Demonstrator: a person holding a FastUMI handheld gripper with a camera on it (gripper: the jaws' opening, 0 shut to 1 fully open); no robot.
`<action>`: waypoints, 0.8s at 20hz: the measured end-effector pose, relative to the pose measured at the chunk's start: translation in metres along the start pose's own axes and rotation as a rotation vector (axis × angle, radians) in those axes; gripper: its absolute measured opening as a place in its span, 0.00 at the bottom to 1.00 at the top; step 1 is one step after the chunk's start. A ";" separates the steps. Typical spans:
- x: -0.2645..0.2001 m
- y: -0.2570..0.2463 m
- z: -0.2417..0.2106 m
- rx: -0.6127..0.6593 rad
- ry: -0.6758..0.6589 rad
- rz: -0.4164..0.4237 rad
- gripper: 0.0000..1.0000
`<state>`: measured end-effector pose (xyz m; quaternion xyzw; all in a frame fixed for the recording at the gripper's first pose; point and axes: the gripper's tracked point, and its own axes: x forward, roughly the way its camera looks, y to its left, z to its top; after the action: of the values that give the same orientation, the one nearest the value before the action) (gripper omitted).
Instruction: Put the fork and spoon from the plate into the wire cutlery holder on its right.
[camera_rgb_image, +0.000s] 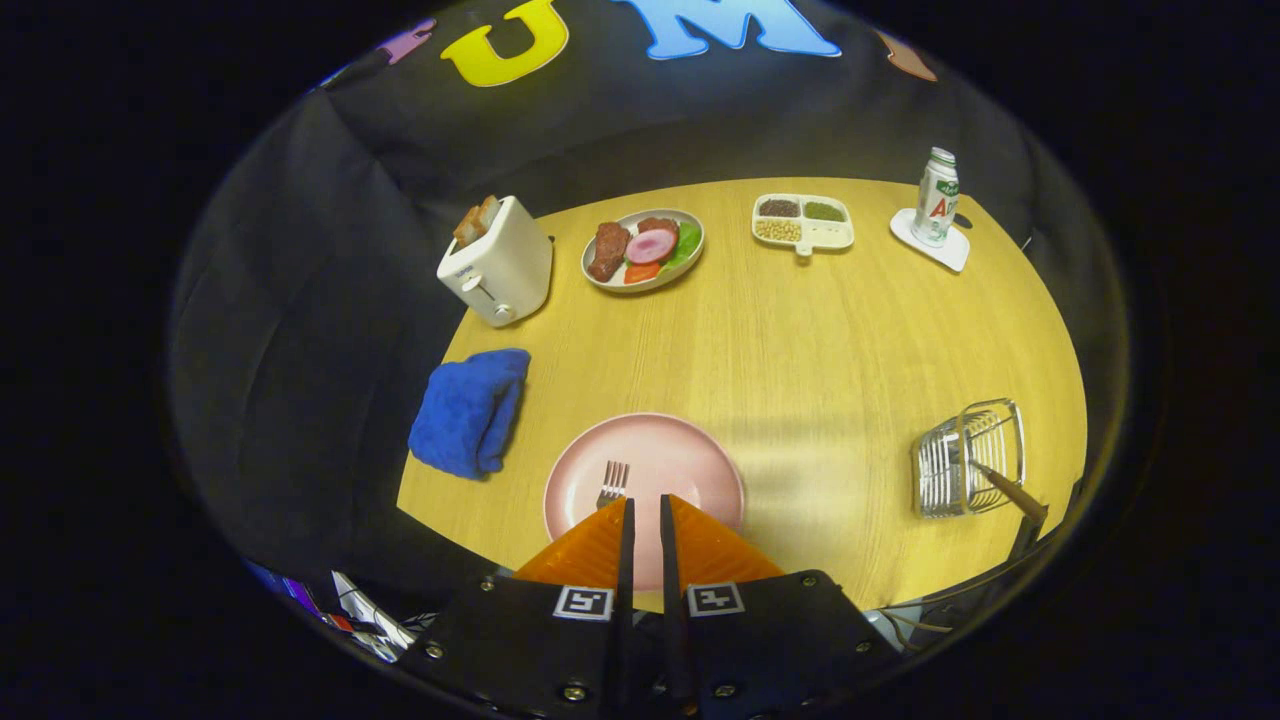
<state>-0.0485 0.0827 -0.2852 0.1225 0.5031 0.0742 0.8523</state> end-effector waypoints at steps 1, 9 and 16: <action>0.008 0.007 -0.007 0.012 0.027 0.014 0.14; 0.063 0.040 -0.055 0.158 0.217 0.068 0.28; 0.098 0.043 -0.083 0.258 0.344 0.038 0.40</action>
<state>-0.0739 0.1592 -0.3936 0.2256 0.6440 0.0450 0.7297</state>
